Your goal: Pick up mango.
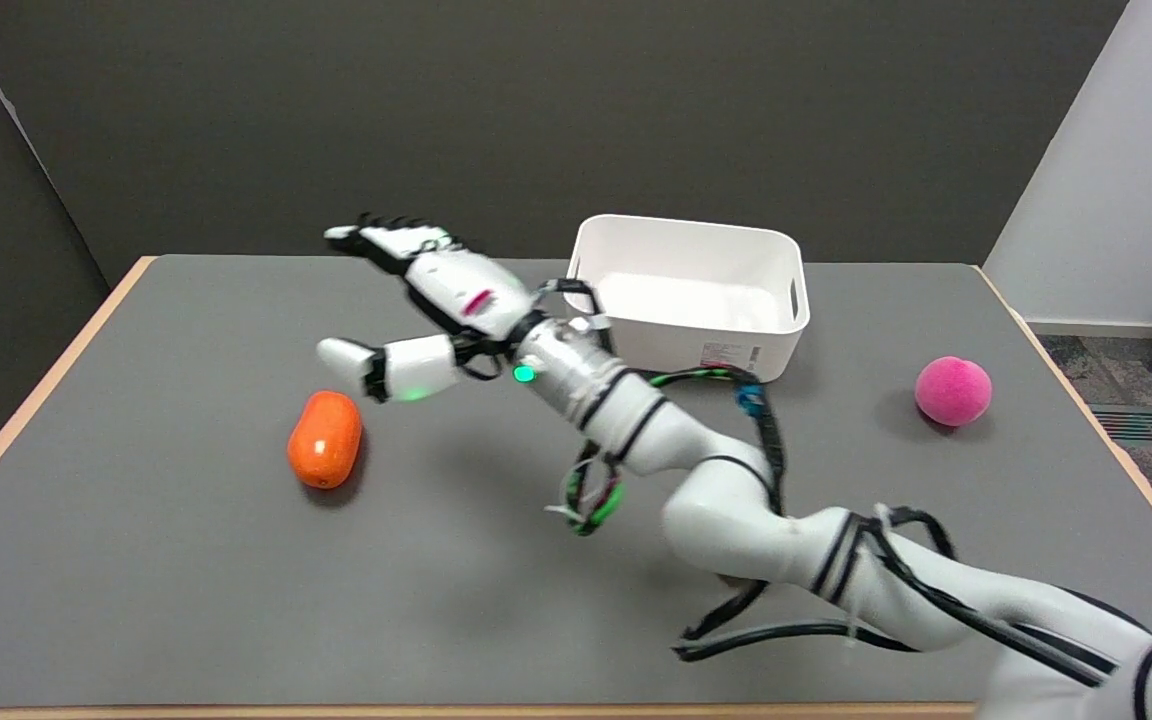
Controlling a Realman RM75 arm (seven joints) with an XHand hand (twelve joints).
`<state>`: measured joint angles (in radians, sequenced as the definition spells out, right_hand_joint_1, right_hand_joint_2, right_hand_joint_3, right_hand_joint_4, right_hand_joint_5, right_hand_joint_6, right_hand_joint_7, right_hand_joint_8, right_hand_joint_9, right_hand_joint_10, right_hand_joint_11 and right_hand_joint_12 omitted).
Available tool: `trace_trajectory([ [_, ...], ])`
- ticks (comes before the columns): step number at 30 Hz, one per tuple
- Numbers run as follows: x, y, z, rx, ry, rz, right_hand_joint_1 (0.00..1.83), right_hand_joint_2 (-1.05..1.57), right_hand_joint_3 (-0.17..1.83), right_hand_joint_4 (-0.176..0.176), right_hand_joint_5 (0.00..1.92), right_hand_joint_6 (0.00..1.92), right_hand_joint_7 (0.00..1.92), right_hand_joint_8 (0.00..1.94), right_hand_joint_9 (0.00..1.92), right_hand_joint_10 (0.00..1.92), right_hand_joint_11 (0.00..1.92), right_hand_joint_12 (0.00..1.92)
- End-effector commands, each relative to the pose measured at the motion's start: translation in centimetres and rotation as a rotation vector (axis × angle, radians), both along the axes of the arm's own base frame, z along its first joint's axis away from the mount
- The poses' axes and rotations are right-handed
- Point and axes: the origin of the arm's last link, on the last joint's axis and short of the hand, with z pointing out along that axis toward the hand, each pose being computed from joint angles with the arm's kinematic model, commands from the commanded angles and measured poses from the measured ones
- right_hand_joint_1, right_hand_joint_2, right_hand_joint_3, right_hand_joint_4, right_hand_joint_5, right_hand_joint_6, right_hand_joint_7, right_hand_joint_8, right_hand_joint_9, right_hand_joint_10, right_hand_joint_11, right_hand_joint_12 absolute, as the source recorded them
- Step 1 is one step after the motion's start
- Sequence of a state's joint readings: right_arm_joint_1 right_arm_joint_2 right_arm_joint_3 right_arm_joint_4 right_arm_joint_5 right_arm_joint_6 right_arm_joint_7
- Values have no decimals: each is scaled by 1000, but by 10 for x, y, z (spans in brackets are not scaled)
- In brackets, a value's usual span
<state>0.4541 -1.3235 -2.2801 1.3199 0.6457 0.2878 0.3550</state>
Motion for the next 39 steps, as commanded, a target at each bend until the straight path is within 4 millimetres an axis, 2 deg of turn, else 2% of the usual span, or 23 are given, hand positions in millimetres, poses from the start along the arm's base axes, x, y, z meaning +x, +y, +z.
trace_trajectory([
  [1,-23,-32,-87,90,84,-147,331,583,908,-56,109,377,187,370,101,727,-1,1147],
  [4,-36,-36,-81,72,94,-188,388,625,794,-55,128,332,215,315,93,743,-1,1190],
  [11,-58,-35,-78,75,164,-264,433,618,803,-49,122,327,193,307,94,751,-1,1204],
  [19,-62,-36,-74,52,253,-217,454,608,800,-21,119,327,134,291,70,779,14,1248],
  [21,-62,-37,-71,41,266,-202,404,569,904,-18,97,369,104,333,80,754,35,1200],
  [29,-52,-43,-63,-8,312,-118,423,570,906,-46,85,336,98,308,73,759,63,1236],
  [31,-48,-45,-62,-24,345,-83,457,592,842,-57,99,329,119,306,71,793,67,1288],
  [32,-46,-45,-60,-34,351,-71,477,606,801,-66,109,328,135,309,72,816,72,1324],
  [34,-46,-44,-58,-49,355,-61,430,576,884,-97,113,382,152,387,110,816,121,1360],
  [36,-48,-41,-53,-76,327,-61,476,618,783,-150,147,391,207,416,129,933,214,1510],
  [39,-54,-37,-47,-124,283,-72,476,624,774,-171,155,414,226,449,144,965,263,1574],
])
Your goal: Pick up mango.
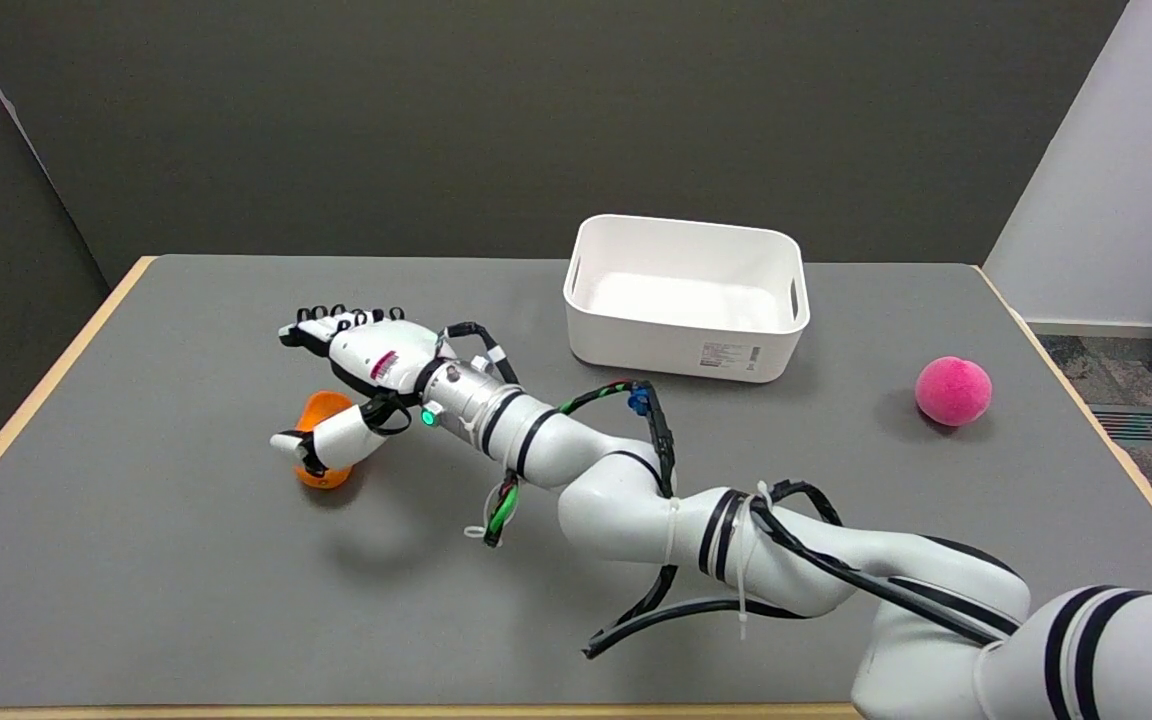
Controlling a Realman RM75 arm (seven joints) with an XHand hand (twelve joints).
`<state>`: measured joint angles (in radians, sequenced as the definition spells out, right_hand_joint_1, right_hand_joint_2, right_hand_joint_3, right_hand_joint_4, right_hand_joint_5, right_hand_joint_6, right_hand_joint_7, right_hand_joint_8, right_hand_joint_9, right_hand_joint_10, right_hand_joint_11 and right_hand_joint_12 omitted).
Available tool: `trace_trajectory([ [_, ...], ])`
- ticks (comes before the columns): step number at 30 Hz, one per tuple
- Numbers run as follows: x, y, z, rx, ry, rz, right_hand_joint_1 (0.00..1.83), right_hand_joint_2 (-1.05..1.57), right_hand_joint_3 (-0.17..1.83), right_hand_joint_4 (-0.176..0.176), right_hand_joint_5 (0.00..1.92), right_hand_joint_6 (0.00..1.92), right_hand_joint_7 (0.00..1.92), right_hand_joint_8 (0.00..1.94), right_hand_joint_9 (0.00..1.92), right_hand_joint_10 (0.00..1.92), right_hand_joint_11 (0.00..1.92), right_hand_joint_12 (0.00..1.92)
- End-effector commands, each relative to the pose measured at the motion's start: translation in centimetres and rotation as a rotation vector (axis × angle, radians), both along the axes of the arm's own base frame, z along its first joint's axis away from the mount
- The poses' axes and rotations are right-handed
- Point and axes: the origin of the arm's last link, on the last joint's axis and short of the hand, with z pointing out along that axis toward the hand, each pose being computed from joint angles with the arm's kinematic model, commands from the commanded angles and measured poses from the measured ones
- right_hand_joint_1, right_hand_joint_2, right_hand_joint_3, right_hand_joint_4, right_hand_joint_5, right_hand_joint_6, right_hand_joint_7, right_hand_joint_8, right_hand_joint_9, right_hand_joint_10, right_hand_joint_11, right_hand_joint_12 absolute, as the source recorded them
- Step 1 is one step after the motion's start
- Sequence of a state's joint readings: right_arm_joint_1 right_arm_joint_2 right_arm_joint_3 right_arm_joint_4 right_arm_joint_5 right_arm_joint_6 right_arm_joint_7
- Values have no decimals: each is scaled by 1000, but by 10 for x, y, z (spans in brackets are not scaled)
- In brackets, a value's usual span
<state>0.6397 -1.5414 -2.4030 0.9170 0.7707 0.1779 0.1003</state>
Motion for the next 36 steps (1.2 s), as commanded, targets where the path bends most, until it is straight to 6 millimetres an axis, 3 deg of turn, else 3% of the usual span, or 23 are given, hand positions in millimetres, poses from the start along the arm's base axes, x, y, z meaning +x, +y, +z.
trace_trajectory([
  [1,-3,2,20,-141,17,89,475,626,771,-174,159,426,237,469,155,983,293,1613],
  [10,1,24,29,-299,-86,97,474,634,764,-176,163,453,254,512,170,1013,349,1680],
  [22,-13,62,4,-261,-95,42,450,647,749,-176,136,439,212,512,135,992,341,1674],
  [27,-12,62,1,-213,-46,55,447,648,747,-176,134,439,211,512,132,990,339,1672],
  [31,-22,60,-18,-104,0,8,447,649,748,-176,135,438,213,514,133,989,331,1663],
  [36,-18,38,-40,-14,87,8,452,644,757,-176,130,397,178,457,104,941,217,1529],
])
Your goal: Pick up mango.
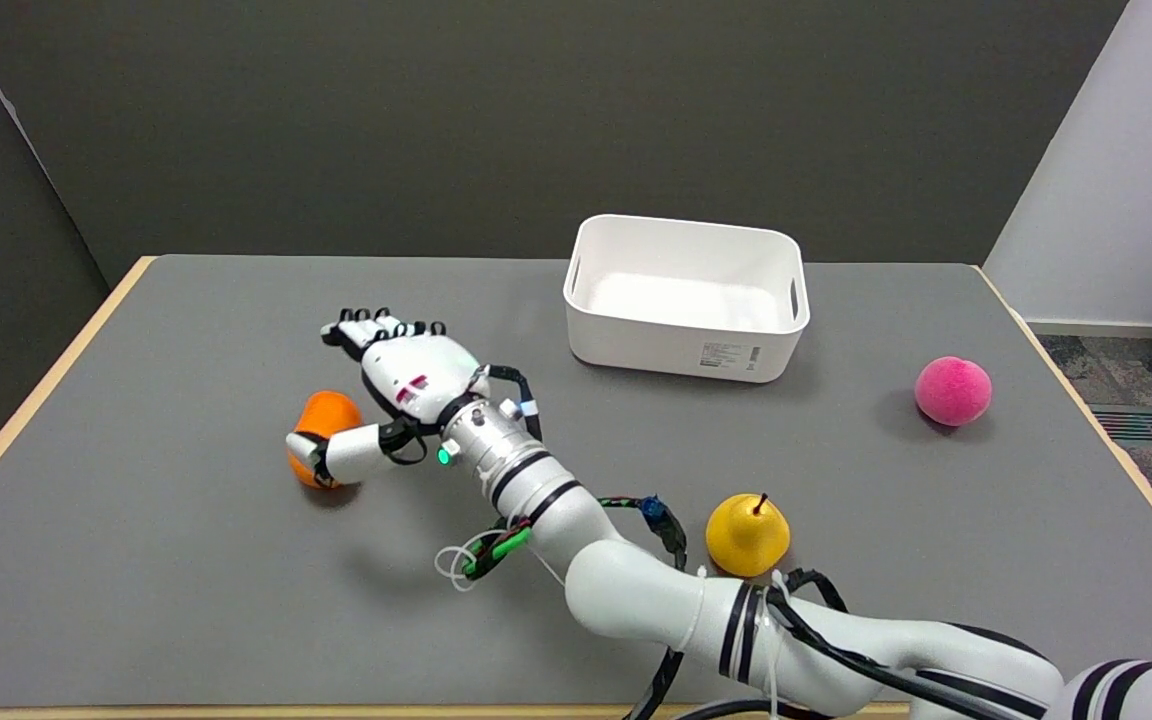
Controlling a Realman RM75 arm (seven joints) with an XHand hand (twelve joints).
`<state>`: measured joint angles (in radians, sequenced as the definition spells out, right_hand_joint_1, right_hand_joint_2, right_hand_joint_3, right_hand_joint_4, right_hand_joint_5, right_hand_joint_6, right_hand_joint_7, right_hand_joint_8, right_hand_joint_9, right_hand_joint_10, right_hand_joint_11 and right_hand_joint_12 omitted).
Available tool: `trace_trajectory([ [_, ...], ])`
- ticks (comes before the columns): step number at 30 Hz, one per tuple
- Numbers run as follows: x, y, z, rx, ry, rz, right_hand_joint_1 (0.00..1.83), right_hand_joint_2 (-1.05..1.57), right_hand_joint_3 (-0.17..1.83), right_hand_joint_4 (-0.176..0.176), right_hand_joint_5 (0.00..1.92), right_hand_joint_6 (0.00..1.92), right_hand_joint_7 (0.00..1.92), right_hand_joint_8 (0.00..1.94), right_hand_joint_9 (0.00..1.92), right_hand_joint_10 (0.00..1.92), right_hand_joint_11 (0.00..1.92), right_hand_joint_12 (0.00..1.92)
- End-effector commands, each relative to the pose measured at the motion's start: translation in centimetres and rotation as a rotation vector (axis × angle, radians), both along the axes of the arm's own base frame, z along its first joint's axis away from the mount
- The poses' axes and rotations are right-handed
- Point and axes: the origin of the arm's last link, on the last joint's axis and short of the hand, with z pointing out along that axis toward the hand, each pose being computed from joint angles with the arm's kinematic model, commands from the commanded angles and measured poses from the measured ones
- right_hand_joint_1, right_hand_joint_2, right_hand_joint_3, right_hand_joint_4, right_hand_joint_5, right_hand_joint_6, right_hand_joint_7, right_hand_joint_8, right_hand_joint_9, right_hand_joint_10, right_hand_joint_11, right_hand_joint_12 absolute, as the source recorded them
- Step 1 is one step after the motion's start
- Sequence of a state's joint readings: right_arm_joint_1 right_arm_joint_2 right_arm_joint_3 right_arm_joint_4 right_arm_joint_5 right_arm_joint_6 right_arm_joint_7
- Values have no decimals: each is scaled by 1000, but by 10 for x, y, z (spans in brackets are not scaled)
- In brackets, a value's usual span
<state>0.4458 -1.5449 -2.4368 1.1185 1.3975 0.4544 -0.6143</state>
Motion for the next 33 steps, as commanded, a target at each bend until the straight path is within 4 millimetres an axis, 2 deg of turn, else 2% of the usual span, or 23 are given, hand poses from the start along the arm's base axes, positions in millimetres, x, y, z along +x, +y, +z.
trace_trajectory([
  [1,-10,-12,-44,186,164,-67,451,643,757,-176,127,393,171,449,98,932,209,1519],
  [6,-16,-37,-29,129,241,-78,438,630,754,-152,82,340,92,371,23,836,122,1416],
  [8,-17,-44,-23,108,256,-84,429,619,769,-144,51,319,38,338,0,722,65,1352],
  [10,-19,-50,-17,89,273,-87,399,576,847,-123,38,239,14,206,-1,556,6,1198],
  [15,-25,-58,-7,60,300,-104,440,554,863,-106,22,132,-1,48,-1,203,-1,984],
  [18,-30,-59,-3,50,308,-116,451,560,877,-102,37,43,-1,13,-1,81,-1,929],
  [26,-50,-50,-1,53,281,-184,449,554,868,-99,23,39,-1,-1,-1,41,-1,930],
  [33,-57,-37,-14,83,234,-211,439,553,867,-94,13,42,-1,-1,-1,41,-1,948],
])
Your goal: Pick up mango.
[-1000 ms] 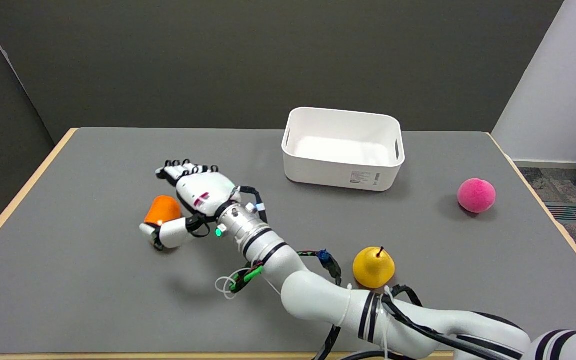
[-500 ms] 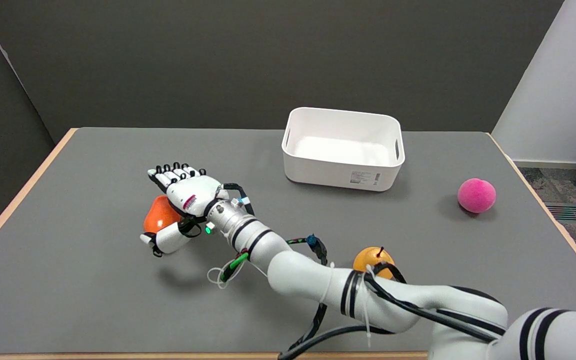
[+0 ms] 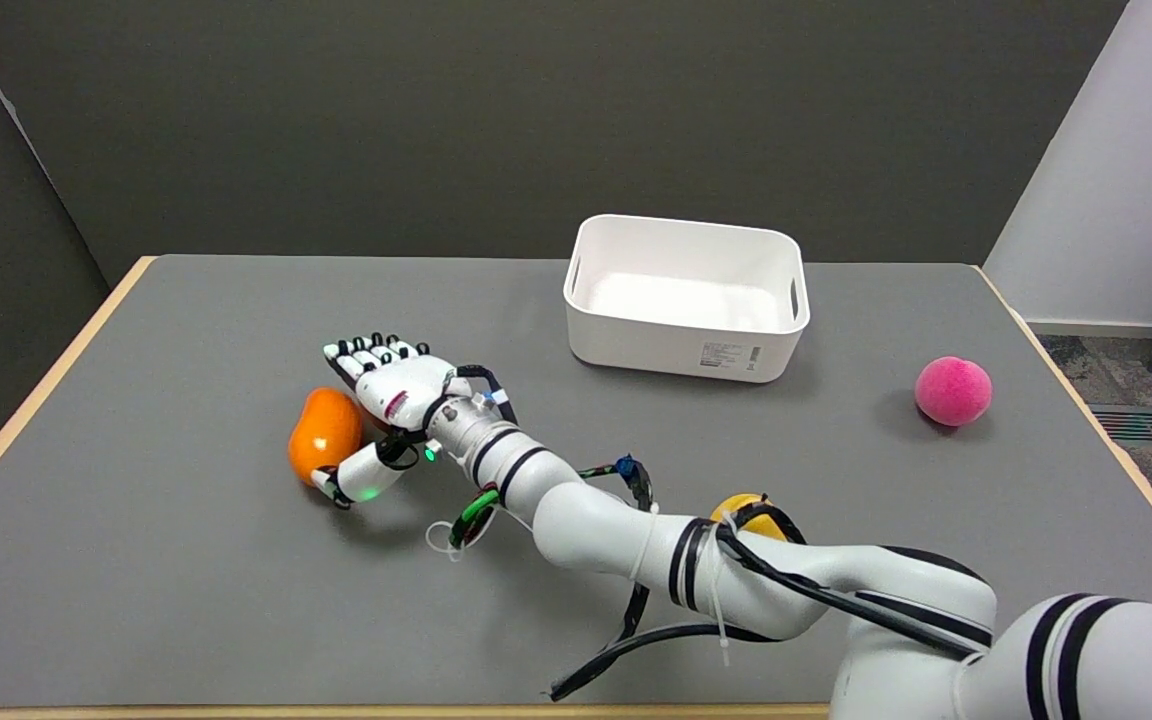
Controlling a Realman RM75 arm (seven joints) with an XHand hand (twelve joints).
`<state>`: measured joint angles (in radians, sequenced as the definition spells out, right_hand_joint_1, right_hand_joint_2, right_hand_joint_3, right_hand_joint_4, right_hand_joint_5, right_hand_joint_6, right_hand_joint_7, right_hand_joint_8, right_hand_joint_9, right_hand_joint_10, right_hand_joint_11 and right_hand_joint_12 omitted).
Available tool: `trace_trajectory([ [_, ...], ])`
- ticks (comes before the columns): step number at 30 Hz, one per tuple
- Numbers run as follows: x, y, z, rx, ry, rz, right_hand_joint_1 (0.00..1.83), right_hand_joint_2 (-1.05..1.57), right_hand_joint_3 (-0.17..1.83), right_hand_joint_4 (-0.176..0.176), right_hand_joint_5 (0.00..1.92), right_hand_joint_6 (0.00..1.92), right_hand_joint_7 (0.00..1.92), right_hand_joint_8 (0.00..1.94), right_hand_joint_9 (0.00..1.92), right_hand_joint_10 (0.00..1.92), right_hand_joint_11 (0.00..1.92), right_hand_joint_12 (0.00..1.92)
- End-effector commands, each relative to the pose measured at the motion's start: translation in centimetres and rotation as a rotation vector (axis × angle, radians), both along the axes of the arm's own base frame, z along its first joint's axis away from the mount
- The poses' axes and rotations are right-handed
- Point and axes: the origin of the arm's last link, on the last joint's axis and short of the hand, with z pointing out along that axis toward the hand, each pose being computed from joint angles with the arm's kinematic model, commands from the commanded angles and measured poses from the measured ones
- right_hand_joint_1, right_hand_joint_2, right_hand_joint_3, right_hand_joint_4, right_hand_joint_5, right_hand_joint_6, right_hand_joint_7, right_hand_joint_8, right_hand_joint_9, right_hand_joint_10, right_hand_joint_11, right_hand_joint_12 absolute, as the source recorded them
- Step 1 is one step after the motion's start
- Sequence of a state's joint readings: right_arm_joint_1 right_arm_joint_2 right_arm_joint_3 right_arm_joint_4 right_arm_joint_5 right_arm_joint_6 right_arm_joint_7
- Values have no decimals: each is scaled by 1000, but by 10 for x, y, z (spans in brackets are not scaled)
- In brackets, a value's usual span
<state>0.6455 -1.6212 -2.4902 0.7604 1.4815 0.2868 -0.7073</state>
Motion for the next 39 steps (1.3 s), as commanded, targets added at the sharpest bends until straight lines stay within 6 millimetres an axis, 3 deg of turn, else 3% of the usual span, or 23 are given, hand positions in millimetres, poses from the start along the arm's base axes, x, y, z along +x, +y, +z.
trace_trajectory([
  [1,-22,12,-9,14,-29,-87,438,553,867,-92,13,40,-1,-1,-1,45,-1,950],
  [9,-19,21,-20,42,-59,-87,425,548,864,-82,1,54,-1,-1,-1,114,-1,981],
  [18,-16,21,-19,32,-80,-80,430,579,819,-68,0,151,-1,20,-1,210,-1,1043],
  [20,-16,22,-19,27,-82,-76,424,563,890,-68,17,160,7,121,1,330,1,1035],
  [22,-15,22,-19,25,-82,-71,499,624,938,-57,69,272,98,269,29,647,22,1135],
  [24,-15,22,-19,27,-80,-67,576,679,850,-49,100,316,184,285,105,688,52,1224],
  [28,-12,23,-19,39,-41,-25,714,712,894,-30,217,435,395,437,333,870,278,1440],
  [31,-9,24,-19,36,-39,1,807,761,878,-4,331,717,570,688,501,1071,460,1571],
  [33,-13,21,-10,21,-20,11,826,770,874,3,345,816,606,778,534,1107,486,1597],
  [36,-5,24,-18,36,-44,43,869,777,874,18,400,1072,666,1005,622,1200,478,1721],
  [37,-2,23,-17,32,-49,55,878,833,797,25,438,1183,680,1084,651,1230,463,1774],
  [39,5,20,-14,23,-51,91,878,1172,327,48,596,1573,703,1255,694,1268,424,1890],
])
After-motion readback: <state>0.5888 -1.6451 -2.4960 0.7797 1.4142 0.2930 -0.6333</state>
